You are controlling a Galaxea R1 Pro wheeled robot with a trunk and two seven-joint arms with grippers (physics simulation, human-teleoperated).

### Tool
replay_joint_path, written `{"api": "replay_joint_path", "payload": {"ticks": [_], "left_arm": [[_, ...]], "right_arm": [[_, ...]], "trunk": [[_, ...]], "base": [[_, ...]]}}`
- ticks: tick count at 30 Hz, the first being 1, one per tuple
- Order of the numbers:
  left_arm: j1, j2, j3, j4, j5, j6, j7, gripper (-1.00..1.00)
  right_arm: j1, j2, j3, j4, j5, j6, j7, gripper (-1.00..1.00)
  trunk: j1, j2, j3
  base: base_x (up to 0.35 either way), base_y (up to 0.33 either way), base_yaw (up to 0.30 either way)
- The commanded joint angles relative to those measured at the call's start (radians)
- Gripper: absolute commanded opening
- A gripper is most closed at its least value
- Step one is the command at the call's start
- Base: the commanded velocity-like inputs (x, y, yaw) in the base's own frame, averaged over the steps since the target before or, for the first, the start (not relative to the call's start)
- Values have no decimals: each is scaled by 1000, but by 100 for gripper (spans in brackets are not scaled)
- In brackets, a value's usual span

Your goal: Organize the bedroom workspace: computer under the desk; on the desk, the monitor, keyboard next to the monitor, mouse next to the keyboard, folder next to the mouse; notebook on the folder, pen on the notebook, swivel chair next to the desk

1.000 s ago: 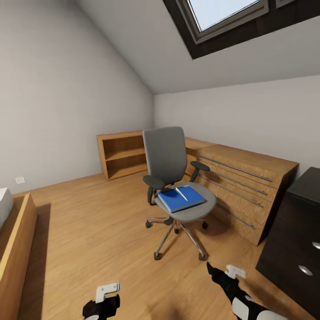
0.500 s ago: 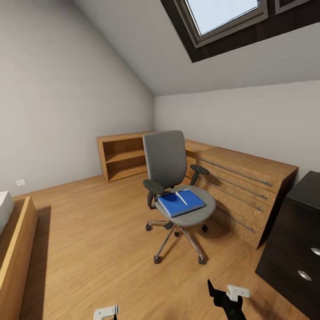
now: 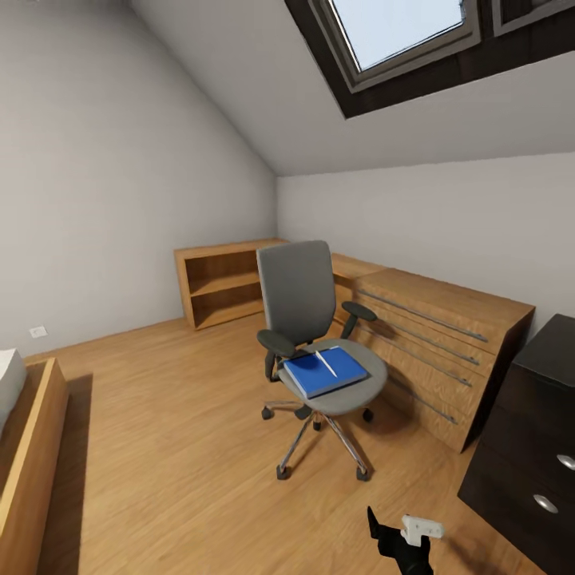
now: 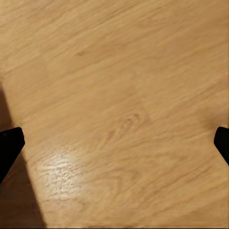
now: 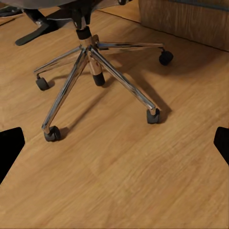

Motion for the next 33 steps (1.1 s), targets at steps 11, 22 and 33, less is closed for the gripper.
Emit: {"api": "replay_joint_path", "payload": {"ticks": [11, 22, 33], "left_arm": [[-1, 6, 1, 44, 1, 0, 0, 100], [-2, 6, 1, 59, 1, -3, 0, 100], [-2, 15, 8, 49, 25, -37, 9, 100]], "right_arm": [[-1, 21, -3, 2, -8, -3, -84, 100], [-1, 21, -3, 2, -8, -4, -86, 100], [13, 30, -4, 2, -10, -54, -88, 100]], "trunk": [[-42, 77, 36], [-85, 154, 78], [-127, 231, 122]], "base": [[0, 0, -52], [0, 0, -237], [0, 0, -251]]}}
